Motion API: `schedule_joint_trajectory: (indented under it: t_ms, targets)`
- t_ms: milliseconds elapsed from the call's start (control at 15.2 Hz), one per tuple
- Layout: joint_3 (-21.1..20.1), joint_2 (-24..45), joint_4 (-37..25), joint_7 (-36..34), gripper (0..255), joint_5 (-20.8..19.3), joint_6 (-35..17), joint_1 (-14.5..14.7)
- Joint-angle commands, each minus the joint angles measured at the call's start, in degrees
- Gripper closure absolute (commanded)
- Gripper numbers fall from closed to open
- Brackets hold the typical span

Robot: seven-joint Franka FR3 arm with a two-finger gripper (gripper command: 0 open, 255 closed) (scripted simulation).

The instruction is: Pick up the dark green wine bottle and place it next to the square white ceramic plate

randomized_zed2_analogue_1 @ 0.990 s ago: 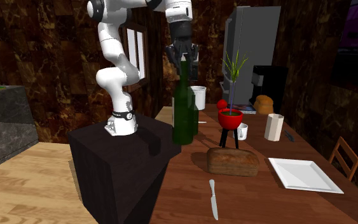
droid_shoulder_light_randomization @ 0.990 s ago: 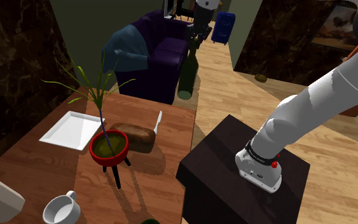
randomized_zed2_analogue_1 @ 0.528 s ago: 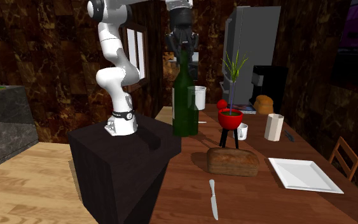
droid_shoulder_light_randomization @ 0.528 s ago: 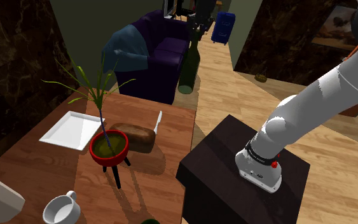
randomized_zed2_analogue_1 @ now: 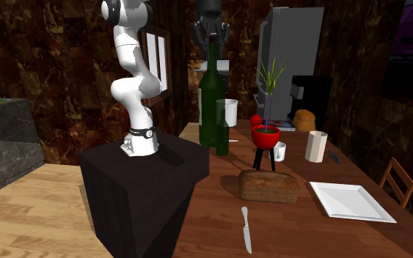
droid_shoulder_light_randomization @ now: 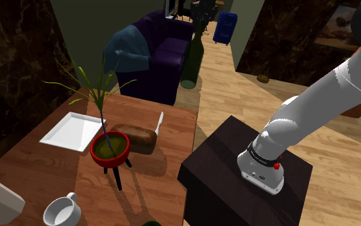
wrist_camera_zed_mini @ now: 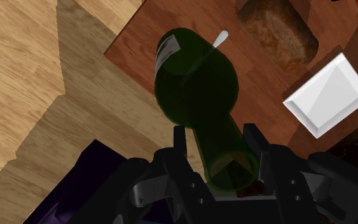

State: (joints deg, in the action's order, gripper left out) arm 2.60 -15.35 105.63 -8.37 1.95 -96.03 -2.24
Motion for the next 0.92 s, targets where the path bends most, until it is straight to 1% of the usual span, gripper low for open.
schedule_joint_trajectory:
  t_ms: [0,198,528,858]
  targets:
    - [0.0,0.3,-2.1,-0.1,255,0.0,1.8,0.0]
    - [0.0,1.0,-5.1,-0.2,255,0.0,4.1,0.0]
    - [-3.9,1.5,-0.4,-6.0,255,0.4,-1.3,2.2]
    - [-7.6,3.5,2.4,-11.7,255,0.5,-6.4,4.5]
